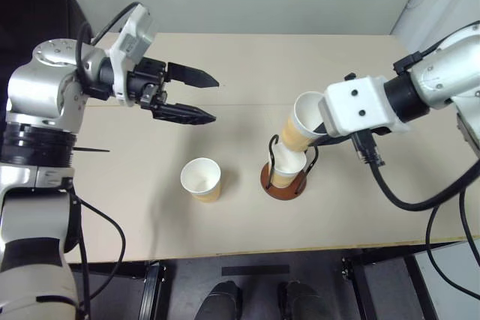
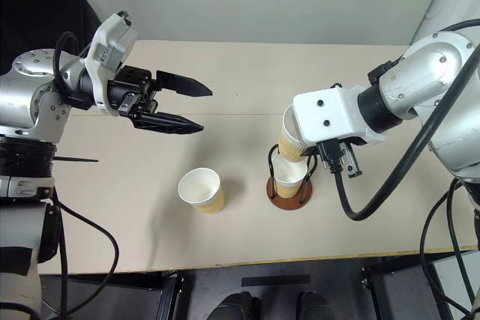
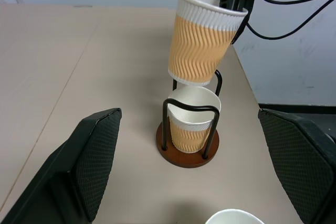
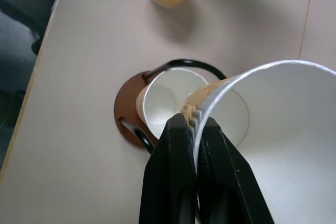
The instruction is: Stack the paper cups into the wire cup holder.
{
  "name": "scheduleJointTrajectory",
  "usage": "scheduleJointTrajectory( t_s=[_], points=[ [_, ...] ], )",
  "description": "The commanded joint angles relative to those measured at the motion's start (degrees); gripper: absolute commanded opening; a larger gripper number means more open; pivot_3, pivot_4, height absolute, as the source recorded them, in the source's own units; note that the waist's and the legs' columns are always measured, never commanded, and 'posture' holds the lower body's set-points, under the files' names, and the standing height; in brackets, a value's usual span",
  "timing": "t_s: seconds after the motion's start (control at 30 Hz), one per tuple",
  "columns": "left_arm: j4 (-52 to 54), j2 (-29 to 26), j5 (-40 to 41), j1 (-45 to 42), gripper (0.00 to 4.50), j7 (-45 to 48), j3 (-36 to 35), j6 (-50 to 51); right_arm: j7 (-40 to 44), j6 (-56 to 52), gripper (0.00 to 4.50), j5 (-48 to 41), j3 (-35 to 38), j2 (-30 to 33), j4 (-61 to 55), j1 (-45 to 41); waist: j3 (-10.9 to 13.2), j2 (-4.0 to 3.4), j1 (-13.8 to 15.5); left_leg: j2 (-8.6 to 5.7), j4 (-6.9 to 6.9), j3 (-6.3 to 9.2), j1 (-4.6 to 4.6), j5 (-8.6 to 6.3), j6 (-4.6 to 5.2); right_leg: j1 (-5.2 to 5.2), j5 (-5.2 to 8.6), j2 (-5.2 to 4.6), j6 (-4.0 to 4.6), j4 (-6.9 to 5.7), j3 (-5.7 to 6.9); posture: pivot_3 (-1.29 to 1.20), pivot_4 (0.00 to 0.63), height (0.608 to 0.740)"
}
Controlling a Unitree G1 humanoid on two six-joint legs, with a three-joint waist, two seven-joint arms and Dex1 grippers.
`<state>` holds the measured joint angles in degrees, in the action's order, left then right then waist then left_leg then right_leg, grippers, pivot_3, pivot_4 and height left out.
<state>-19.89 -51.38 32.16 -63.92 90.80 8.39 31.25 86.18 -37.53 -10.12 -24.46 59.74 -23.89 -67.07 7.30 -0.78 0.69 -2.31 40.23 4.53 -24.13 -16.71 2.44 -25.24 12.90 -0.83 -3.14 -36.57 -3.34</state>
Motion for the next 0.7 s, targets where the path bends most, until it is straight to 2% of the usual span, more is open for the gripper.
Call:
scheduleJointTrajectory(
  t_s=[0.03, 0.7],
  points=[
    [0.8, 0.0, -0.1, -1.0, 4.50, 1.7, -2.0, 0.0, 1.2, 1.6, 0.06, 1.9, -0.5, -0.6, 0.3, -0.5, 0.0, 0.00, 0.0, 0.00, 0.00, 0.00, 0.00, 0.00, 0.00, 0.00, 0.00, 0.00, 0.00, 0.00, 0.00, 0.00, 0.150, 0.740],
    [0.7, 0.5, -0.5, -0.9, 4.50, 1.7, -2.9, 0.3, 2.6, 2.8, 0.06, 5.3, -3.7, -4.8, 0.5, 3.3, 0.0, 0.00, -0.1, 0.00, -0.06, 0.00, 0.00, 0.01, -0.01, 0.01, 0.00, 0.00, 0.00, 0.12, 0.01, 0.00, 0.150, 0.740]
  ],
)
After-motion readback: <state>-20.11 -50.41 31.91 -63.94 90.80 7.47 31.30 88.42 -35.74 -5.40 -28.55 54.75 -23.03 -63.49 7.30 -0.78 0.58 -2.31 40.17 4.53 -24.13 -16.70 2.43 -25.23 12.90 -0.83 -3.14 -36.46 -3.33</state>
